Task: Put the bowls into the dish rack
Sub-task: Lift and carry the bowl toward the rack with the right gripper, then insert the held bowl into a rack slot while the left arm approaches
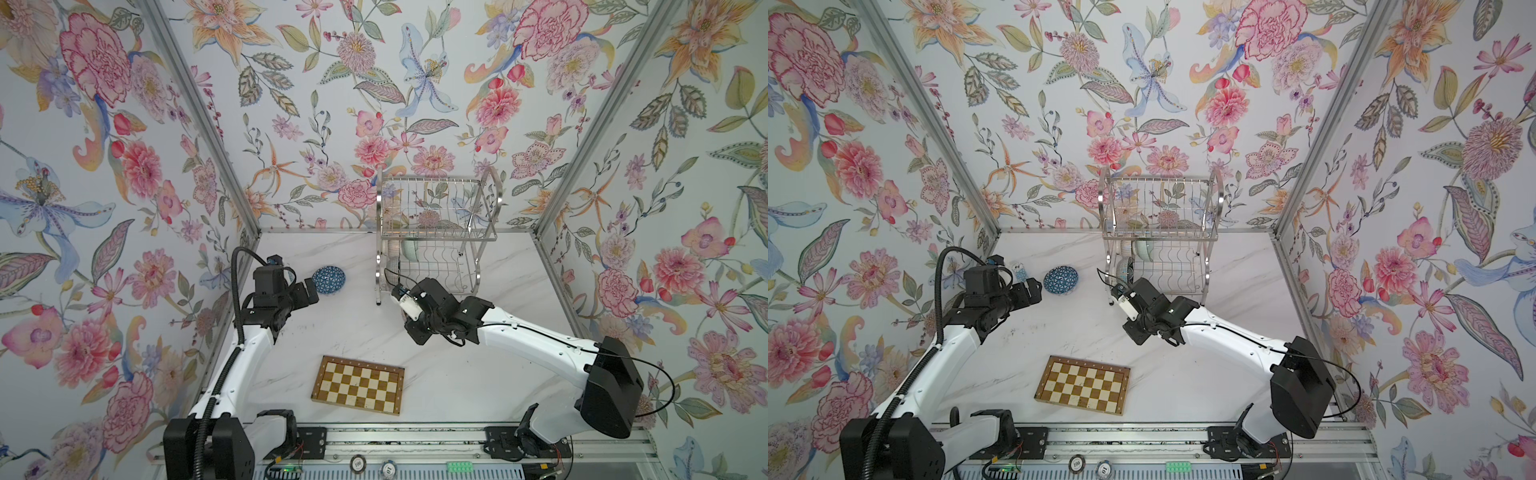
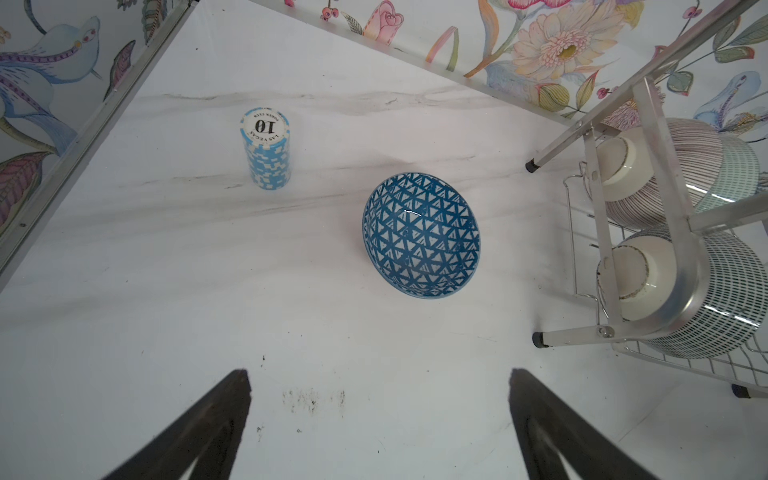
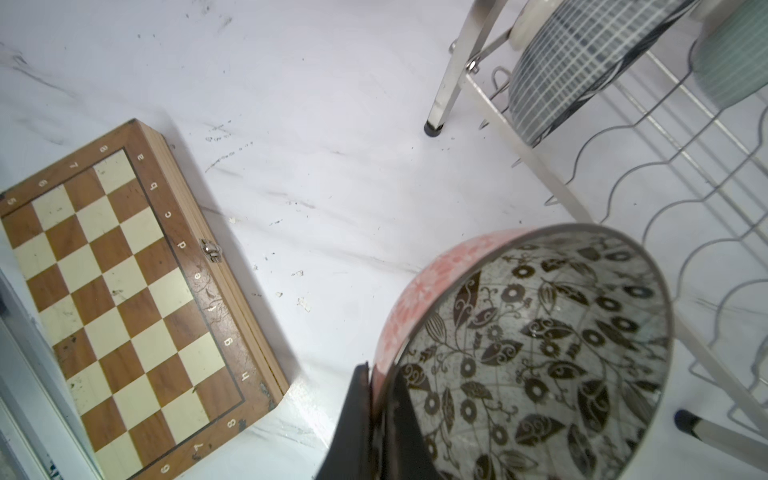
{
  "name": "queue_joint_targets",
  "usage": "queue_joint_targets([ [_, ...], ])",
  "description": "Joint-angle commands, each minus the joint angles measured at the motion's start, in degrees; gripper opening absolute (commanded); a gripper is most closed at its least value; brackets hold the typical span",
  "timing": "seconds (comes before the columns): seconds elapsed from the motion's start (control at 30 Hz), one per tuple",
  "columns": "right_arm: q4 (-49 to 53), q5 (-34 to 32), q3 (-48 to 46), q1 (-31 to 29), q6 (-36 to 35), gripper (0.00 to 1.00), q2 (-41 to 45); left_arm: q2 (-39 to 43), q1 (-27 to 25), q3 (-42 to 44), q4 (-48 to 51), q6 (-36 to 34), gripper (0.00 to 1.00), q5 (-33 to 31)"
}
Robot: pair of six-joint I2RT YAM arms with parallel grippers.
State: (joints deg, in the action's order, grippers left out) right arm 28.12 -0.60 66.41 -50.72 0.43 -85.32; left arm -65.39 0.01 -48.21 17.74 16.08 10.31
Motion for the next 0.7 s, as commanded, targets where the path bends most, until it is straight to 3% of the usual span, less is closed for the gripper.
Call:
queue_joint_targets([
  [0.0, -6.2, 2.6, -1.0, 1.4, 1.9, 0.0, 2.9, 1.1, 0.3, 1.2, -1.9, -1.2, 0.99, 3.2],
  [0.3, -18.7, 8.6, -5.0, 6.4, 6.6, 0.0, 6.6, 1.0, 0.2, 1.5, -2.8, -1.4, 0.99, 5.6],
  [0.5, -34.4, 14.4, -11.8, 12.0, 14.4, 0.0, 8.9, 1.0, 0.1, 1.8, -3.4, -1.4, 0.99, 7.6],
  [0.67, -46.9, 15.2, -15.6, 15.2, 21.0, 0.0, 9.3, 0.9, -0.1, 2.3, -4.7, -1.3, 0.99, 9.6],
])
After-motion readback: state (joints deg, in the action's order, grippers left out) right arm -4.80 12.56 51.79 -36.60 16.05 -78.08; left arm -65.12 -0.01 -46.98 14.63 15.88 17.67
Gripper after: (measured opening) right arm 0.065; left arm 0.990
